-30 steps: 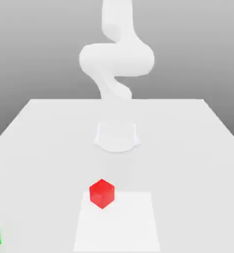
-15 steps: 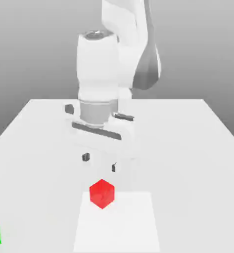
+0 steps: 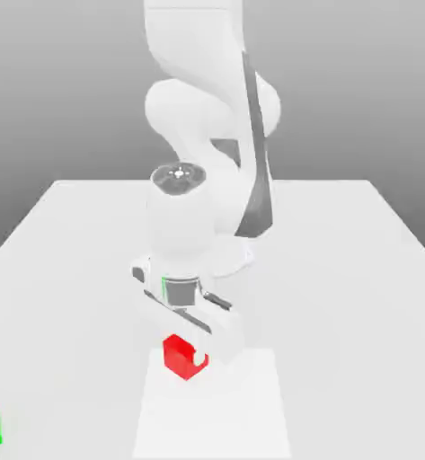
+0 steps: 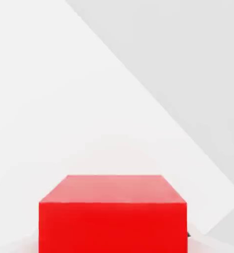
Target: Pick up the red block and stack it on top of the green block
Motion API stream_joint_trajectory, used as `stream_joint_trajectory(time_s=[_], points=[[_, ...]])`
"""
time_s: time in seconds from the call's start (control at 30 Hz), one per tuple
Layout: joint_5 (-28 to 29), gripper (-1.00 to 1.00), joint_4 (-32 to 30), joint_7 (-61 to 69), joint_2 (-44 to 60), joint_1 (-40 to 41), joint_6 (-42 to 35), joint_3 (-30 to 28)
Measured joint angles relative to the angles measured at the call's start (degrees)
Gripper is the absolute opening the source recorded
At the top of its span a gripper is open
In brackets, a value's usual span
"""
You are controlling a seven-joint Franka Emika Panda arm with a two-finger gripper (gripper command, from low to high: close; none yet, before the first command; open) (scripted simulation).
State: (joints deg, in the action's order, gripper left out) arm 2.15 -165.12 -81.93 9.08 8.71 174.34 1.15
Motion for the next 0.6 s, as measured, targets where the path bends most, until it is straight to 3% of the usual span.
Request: stream_joint_trajectory(time_s=[0.23, 0.6], points=[[-2.25, -1.0, -1.47, 1.71, -12.99, 0.25, -11.56, 0.52], [-0.55, -1.0, 19.69, 7.08, -2.84, 10.98, -22.62, -4.57]])
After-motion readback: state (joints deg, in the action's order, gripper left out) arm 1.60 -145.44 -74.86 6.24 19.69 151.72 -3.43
